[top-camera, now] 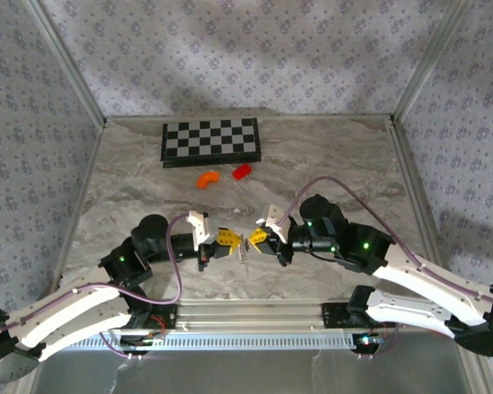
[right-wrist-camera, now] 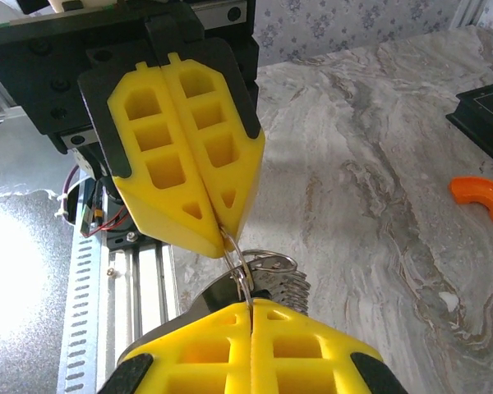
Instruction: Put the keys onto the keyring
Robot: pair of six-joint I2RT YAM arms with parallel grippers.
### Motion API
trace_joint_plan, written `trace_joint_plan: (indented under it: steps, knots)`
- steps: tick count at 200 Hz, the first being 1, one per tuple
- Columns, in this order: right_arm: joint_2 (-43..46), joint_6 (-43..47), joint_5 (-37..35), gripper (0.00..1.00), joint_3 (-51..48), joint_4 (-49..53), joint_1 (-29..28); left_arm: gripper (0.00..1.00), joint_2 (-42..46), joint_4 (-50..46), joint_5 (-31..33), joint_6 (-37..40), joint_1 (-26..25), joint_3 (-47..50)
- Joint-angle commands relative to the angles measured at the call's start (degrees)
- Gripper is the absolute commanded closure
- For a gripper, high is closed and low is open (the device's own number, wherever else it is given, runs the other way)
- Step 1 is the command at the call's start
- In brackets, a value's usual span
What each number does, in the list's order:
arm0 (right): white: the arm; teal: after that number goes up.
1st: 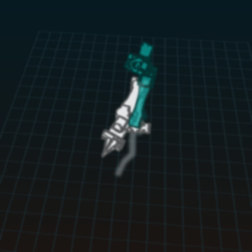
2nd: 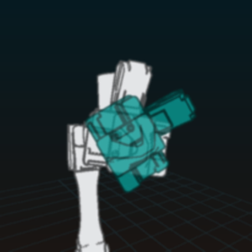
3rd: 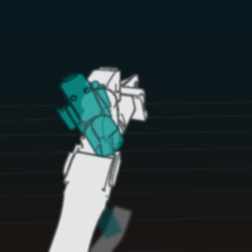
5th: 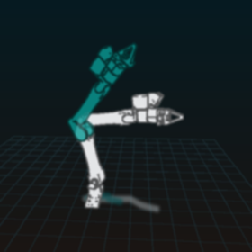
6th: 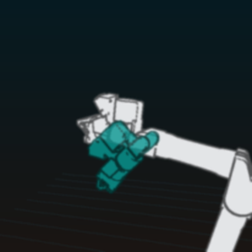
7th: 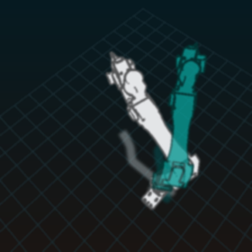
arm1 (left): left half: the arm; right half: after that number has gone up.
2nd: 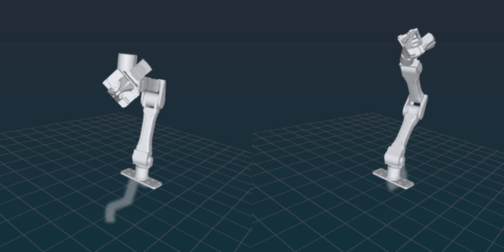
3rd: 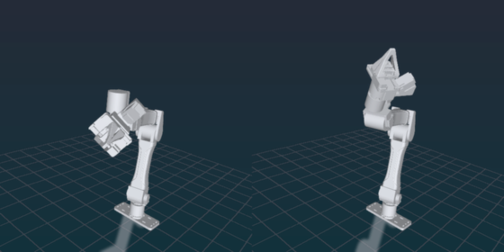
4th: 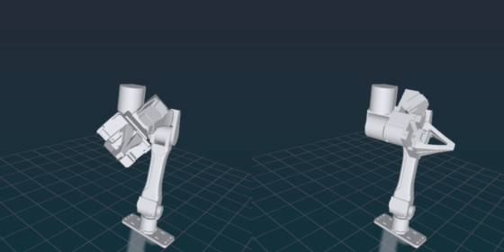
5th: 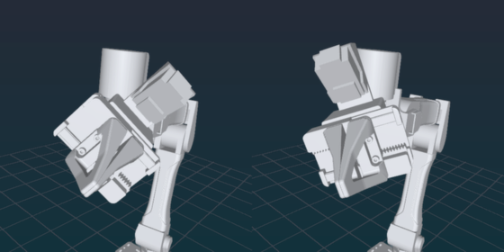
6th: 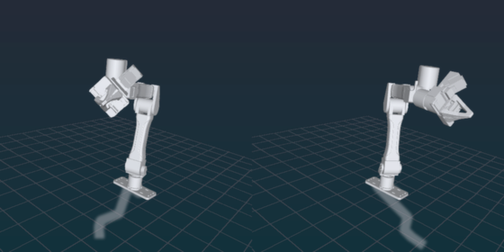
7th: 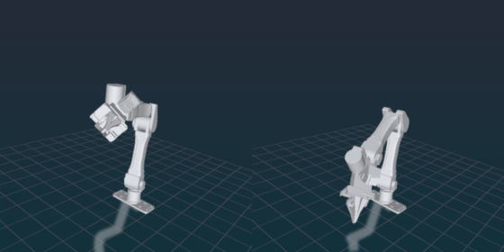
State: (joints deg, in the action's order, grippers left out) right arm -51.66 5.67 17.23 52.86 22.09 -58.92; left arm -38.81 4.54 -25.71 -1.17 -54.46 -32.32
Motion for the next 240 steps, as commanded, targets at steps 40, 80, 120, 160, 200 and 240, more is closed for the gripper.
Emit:
trace_joint_plan:
  steps: [40, 80, 120, 160, 200, 240]
  knots:
    - [1.0, 1.36, 0.02, 1.0, 1.18, 0.15, -0.67, 1.0, 0.05, 1.61, -0.65, 0.11, -0.38, -1.1]
    - [3.72, 0.66, -2.19, 1.0, -0.61, 0.19, -0.76, 1.0, 0.16, 1.53, -0.66, 0.03, -0.39, -1.17]
    - [2.97, 1.08, -2.03, 1.0, -0.5, -0.24, -0.78, 1.0, -0.07, 1.79, -0.92, -0.04, -0.39, -1.31]
    - [2.81, 1.36, -2.22, 1.0, -0.71, -0.13, -0.85, 1.0, -0.04, 1.79, -1.0, -0.13, -0.39, -1.17]
    - [2.87, 1.36, -2.47, 1.0, -1.18, -0.46, -1.02, 1.0, -0.08, 1.87, -1.09, -0.22, -0.39, -1.17]
    - [2.57, 1.79, -2.47, 1.0, -1.14, -0.41, -1.02, 1.0, -0.02, 1.96, -1.11, -0.29, -0.55, -1.17]
